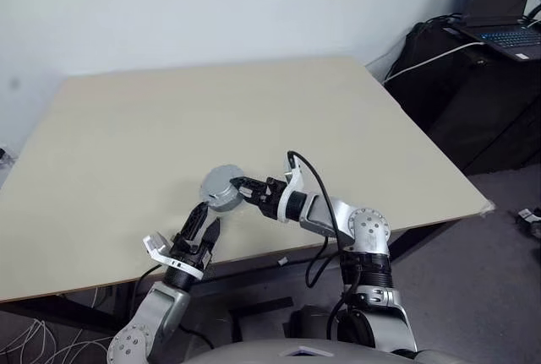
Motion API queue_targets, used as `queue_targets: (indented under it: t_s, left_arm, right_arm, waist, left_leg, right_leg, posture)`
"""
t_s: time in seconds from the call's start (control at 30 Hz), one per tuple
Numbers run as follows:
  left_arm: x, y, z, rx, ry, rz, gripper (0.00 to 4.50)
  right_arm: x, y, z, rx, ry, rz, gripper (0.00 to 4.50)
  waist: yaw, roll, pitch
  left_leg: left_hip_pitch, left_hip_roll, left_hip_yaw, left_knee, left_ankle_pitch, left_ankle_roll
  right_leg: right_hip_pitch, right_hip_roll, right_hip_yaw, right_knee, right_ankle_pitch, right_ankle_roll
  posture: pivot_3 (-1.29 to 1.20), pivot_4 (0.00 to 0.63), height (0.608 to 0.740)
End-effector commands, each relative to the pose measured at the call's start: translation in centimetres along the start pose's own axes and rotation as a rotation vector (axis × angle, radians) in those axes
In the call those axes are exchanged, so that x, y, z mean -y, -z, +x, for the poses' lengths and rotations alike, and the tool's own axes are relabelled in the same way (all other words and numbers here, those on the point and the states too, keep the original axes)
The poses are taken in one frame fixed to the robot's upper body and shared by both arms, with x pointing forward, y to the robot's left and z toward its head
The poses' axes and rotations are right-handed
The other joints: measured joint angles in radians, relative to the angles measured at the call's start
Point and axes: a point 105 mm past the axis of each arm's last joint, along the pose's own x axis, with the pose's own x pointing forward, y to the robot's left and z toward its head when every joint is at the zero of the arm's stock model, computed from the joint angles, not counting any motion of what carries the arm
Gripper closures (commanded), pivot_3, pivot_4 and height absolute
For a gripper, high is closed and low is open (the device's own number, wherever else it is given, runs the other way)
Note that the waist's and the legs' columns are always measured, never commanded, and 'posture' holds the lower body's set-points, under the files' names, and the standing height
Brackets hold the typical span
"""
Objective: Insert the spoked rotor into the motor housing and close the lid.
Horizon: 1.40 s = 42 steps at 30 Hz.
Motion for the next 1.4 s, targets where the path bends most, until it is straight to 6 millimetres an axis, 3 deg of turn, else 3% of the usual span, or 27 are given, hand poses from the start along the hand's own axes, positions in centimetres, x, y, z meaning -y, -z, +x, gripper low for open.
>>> queue_targets:
  t_s: [0.03,0.6,0.97,1.07,1.23,1.4]
  left_arm:
    - [0.8,0.1,0.9,0.023,0.07,-0.028,0.04]
    - [0.7,0.1,1.6,0.021,0.086,-0.043,0.04]
    - [0.8,0.4,1.8,0.011,0.094,-0.051,0.04]
    - [0.7,0.5,1.8,0.005,0.091,-0.057,0.64]
    - [0.7,0.6,1.9,-0.004,0.087,-0.062,2.23]
    - [0.7,0.6,1.9,-0.007,0.085,-0.065,2.31]
  right_arm:
    - [-2.4,2.5,1.0,-0.042,-0.14,0.05,2.4]
    - [-1.1,4.6,1.1,-0.13,-0.1,0.082,2.4]
    - [-0.8,4.9,1.1,-0.147,-0.087,0.094,2.4]
    - [-0.8,4.9,1.1,-0.147,-0.085,0.095,2.4]
    - [-0.8,4.9,1.1,-0.143,-0.084,0.098,2.4]
    - [-0.8,4.9,1.1,-0.143,-0.086,0.099,2.4]
  waist:
    - [0.0,0.0,0.0]
    - [0.0,-0.001,0.0]
    - [0.0,-0.001,0.0]
    - [0.0,-0.001,0.0]
    - [0.0,-0.001,0.0]
    - [0.0,-0.001,0.0]
  left_leg:
    - [0.0,0.0,0.0,0.0,0.0,0.0]
    - [0.0,0.0,0.0,0.0,0.0,0.0]
    - [0.0,0.0,0.0,0.0,0.0,0.0]
    - [0.0,0.0,0.0,0.0,0.0,0.0]
    - [0.0,0.0,0.0,0.0,0.0,0.0]
    - [0.0,0.0,0.0,0.0,0.0,0.0]
  right_leg:
    - [0.0,0.0,0.0,0.0,0.0,0.0]
    - [0.0,0.0,0.0,0.0,0.0,0.0]
    - [0.0,0.0,0.001,0.0,0.0,0.0]
    - [0.0,0.0,0.001,0.0,0.0,0.0]
    - [0.0,0.0,0.001,0.0,0.0,0.0]
    - [0.0,0.0,0.001,0.0,0.0,0.0]
  posture:
    - [0.0,0.0,0.74]
    - [0.0,0.0,0.74]
    - [0.0,0.0,0.74]
    - [0.0,0.0,0.74]
    - [0.0,0.0,0.74]
    - [0.0,0.0,0.74]
